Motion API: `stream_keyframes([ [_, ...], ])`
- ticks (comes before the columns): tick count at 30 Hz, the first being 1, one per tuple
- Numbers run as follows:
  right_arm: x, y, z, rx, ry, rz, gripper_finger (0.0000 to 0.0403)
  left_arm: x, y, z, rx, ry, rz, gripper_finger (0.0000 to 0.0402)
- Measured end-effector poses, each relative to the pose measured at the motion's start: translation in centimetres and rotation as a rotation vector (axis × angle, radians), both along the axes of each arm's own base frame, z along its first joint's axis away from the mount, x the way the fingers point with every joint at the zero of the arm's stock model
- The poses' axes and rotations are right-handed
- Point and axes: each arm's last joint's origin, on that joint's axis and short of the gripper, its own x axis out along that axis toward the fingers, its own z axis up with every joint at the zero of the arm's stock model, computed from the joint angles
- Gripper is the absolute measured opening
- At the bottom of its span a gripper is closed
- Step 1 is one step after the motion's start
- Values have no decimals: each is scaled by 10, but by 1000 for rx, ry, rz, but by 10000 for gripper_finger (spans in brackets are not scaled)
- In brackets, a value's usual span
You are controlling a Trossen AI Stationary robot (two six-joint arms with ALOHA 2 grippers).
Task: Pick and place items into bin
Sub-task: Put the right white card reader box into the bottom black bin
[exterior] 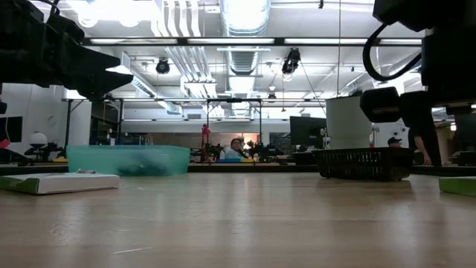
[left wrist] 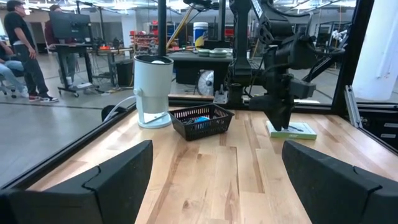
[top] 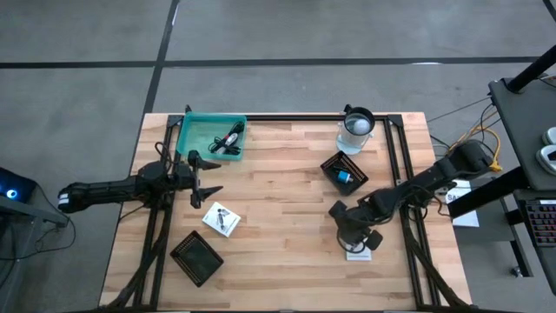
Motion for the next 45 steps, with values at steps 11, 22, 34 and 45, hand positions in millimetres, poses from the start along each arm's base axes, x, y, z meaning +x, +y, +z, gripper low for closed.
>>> stream_keyframes([
  [11, 10, 4, -15, -40, 41, 94, 187, 0, 0, 0, 0, -1, 0, 338],
  [22, 15, 7, -18, -42, 57, 167, 159, 0, 0, 0, 0, -1, 0, 338],
  [34, 16, 8, -19, 38, 107, -59, 22, 0, 0, 0, 0, 0, 0, 338],
  [45, 25, 10, -18, 131, 87, -570, 12, 0, 0, 0, 0, -2, 0, 338],
])
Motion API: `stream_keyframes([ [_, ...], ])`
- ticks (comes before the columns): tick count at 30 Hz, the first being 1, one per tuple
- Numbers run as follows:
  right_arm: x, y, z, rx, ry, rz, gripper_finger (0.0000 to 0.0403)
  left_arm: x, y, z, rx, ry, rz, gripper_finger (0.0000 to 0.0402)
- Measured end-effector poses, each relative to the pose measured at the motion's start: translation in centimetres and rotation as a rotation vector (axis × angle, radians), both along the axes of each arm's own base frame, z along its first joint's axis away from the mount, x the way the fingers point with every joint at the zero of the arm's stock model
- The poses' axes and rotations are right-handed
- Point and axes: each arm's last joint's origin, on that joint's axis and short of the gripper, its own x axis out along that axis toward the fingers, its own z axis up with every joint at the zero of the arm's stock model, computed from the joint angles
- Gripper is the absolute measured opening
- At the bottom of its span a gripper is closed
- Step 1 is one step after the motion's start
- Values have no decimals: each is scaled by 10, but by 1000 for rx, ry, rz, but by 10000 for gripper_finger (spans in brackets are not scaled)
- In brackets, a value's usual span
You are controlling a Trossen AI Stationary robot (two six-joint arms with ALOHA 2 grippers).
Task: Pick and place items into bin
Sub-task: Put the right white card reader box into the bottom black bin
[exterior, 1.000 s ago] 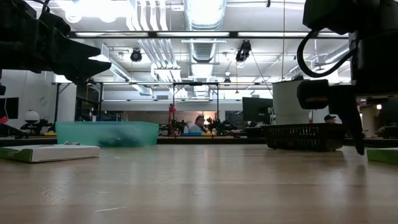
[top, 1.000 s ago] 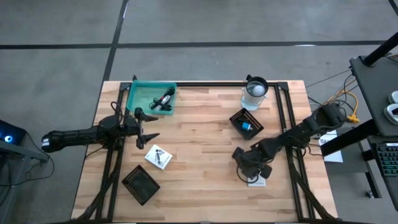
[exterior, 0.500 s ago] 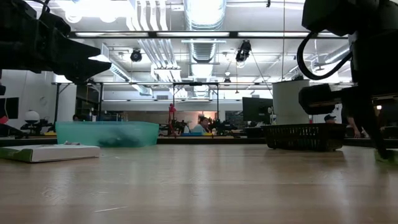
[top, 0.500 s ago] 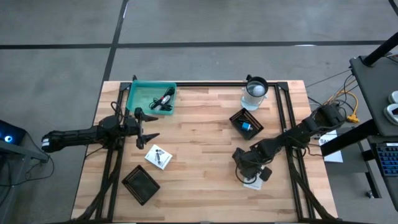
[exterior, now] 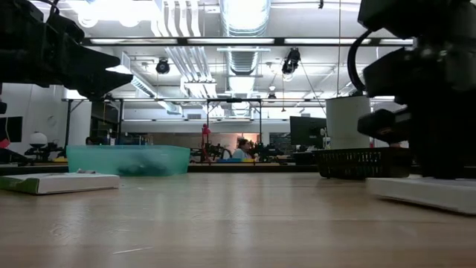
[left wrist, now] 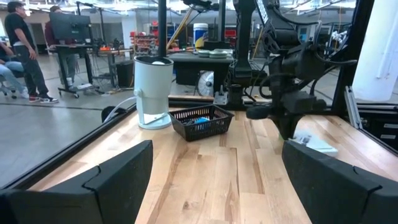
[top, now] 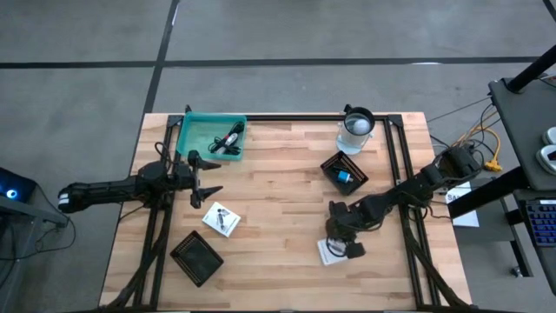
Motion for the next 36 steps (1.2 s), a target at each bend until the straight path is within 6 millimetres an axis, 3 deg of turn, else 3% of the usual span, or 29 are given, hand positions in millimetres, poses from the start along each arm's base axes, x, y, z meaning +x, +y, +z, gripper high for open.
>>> stream_keyframes([
  [7, 1, -9, -2, -201, -86, -251, 11, 0, 0, 0, 0, 3, 0, 338],
  [13, 6, -9, 1, -228, -174, -285, 11, 0, 0, 0, 0, 0, 0, 338],
  [18, 13, -6, 15, -202, -313, -277, 11, 0, 0, 0, 0, 3, 0, 338],
  [21, 11, -8, 35, -244, -422, -340, 11, 0, 0, 0, 0, 3, 0, 338],
  [28, -18, -8, 71, -328, -764, -436, 11, 0, 0, 0, 0, 3, 0, 338],
  [36, -47, -18, 59, -288, -1151, -332, 11, 0, 0, 0, 0, 1, 0, 338],
])
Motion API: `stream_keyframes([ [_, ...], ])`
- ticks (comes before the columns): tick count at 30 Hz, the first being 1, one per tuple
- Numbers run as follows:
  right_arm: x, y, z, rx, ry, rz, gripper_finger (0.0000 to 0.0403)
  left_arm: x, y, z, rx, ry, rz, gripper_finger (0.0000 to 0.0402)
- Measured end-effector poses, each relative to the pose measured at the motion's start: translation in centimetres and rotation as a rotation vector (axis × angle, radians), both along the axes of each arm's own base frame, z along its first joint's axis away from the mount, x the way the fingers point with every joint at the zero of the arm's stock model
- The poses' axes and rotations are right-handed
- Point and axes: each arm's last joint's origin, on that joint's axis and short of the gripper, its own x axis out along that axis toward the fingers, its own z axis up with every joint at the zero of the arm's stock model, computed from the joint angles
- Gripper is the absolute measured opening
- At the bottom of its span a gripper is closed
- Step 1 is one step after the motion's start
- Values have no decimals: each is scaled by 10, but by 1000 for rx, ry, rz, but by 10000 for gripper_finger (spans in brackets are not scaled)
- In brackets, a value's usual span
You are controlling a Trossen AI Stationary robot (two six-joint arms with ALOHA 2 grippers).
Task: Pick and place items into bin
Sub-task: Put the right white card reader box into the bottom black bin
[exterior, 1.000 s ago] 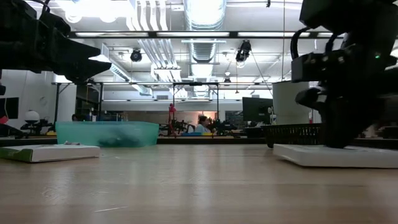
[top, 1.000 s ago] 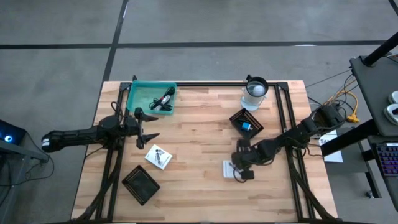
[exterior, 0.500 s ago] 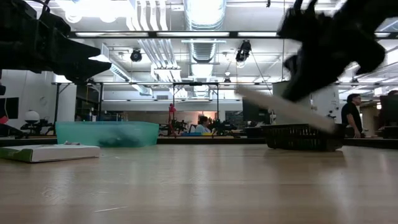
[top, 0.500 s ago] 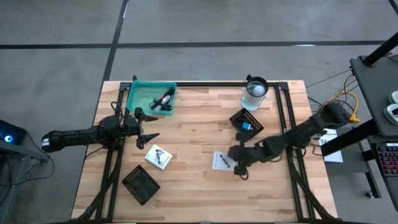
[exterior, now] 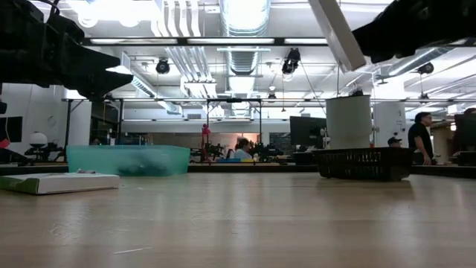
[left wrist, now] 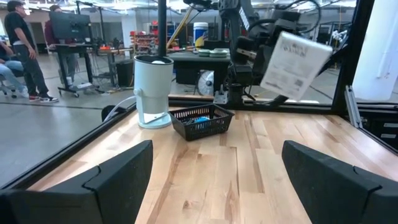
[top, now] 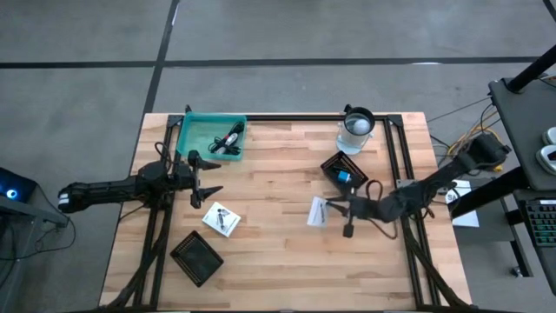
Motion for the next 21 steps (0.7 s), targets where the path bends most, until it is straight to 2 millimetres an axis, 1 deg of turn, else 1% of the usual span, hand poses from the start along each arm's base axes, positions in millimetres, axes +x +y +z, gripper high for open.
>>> stream_keyframes([
  [4, -9, -7, -2, -69, -124, 3, 11, 0, 0, 0, 0, 2, 0, 338],
  [9, -13, -8, 2, -144, -200, 50, 11, 0, 0, 0, 0, 4, 0, 338],
  [13, -12, -7, 4, -172, -211, 92, 11, 0, 0, 0, -1, 5, 0, 338],
  [18, -10, -5, 9, -207, -220, 103, 11, 0, 0, 0, -1, 5, 0, 338],
  [21, -9, -5, 10, -227, -220, 104, 11, 0, 0, 3, 38, -22, 3, 338],
])
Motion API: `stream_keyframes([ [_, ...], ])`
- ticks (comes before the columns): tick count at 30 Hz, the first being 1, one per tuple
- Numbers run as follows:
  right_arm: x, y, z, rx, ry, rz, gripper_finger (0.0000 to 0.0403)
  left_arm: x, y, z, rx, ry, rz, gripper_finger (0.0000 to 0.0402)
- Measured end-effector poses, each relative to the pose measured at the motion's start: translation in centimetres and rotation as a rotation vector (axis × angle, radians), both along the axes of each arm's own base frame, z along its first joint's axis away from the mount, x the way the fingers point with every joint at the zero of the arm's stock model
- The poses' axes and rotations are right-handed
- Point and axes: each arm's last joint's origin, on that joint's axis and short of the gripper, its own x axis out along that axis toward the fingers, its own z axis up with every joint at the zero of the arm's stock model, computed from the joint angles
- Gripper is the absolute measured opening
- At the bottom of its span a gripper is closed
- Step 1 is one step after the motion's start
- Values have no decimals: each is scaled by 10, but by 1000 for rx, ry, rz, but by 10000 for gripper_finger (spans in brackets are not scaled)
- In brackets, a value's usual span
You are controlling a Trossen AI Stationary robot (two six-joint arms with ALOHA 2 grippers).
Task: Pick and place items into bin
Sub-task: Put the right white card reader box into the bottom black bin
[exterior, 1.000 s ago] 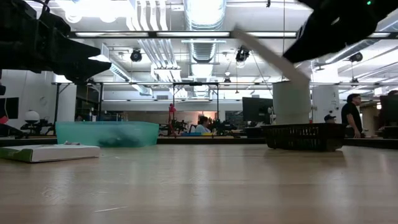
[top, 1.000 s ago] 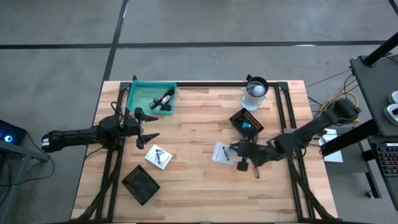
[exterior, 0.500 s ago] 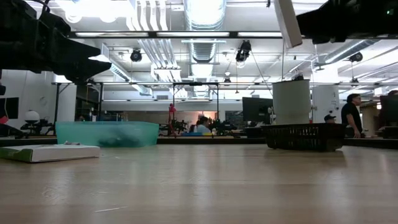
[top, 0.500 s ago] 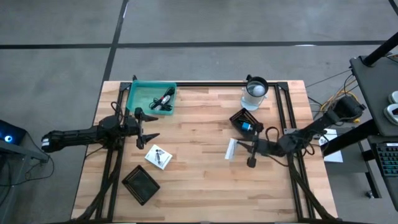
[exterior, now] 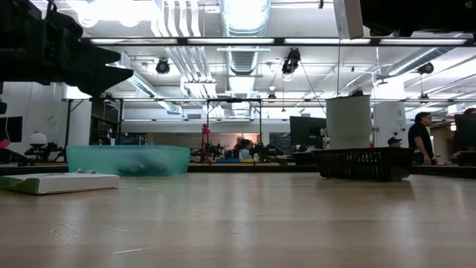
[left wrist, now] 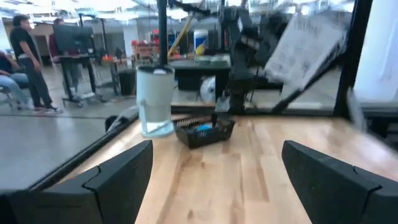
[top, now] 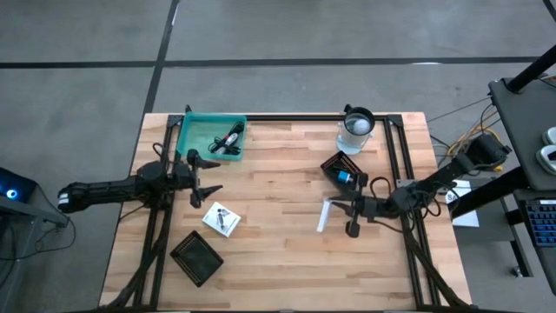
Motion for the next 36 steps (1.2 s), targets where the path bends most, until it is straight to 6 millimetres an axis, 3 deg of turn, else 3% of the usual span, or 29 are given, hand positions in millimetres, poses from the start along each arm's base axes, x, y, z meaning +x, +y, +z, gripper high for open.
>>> stream_keyframes([
  [4, 0, 0, -1, 2, 10, 1, 11, 0, 0, 2, -78, -31, -7, 338],
  [10, 0, 0, -5, 6, 34, 2, 11, -1, 0, 13, -68, -144, -14, 338],
  [26, 2, -5, -8, -10, 64, -32, 11, -3, -1, 23, -51, -242, -34, 338],
  [36, 6, -15, -11, -15, 91, -86, 11, 4, -2, 14, -60, -149, -96, 338],
])
